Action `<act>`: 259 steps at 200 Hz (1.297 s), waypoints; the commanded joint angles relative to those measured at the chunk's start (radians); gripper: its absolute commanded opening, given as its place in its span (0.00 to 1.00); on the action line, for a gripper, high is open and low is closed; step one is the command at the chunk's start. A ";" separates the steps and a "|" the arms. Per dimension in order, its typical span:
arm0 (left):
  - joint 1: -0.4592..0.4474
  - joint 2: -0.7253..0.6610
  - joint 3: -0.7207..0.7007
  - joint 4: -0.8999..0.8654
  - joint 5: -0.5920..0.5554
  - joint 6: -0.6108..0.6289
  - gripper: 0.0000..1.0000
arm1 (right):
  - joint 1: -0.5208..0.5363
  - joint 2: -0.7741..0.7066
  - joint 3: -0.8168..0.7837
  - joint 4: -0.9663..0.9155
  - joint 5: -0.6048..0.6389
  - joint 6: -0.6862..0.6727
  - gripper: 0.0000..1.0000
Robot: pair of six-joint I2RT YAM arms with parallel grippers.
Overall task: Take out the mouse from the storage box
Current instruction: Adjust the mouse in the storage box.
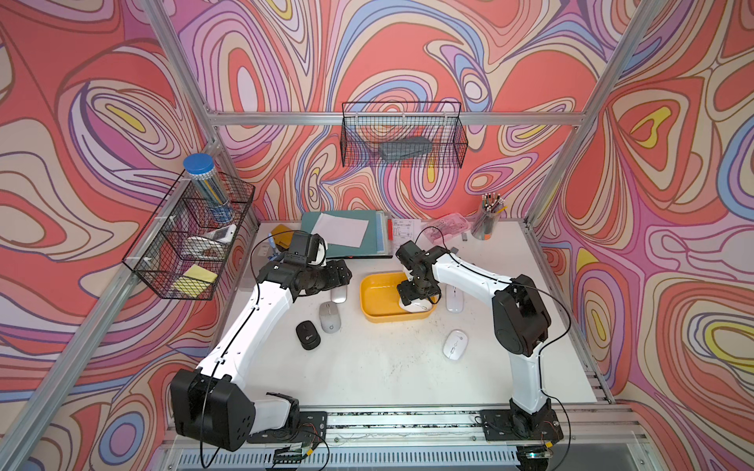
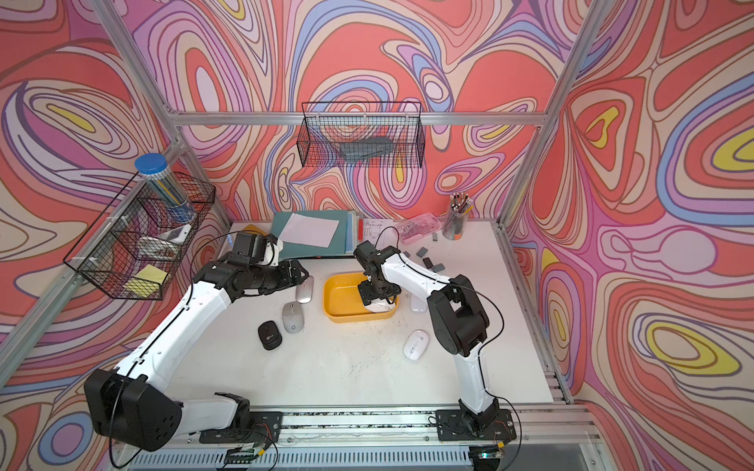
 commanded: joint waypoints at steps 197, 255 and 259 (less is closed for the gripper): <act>0.007 -0.004 -0.005 0.002 0.027 0.016 0.78 | 0.073 0.288 0.346 -0.042 -0.142 0.025 0.64; 0.007 0.002 -0.005 0.004 0.035 0.015 0.78 | 0.067 0.172 0.326 0.033 0.081 -0.015 0.83; 0.007 0.002 -0.005 0.005 0.034 0.014 0.78 | 0.063 0.163 0.315 0.033 0.087 -0.025 0.83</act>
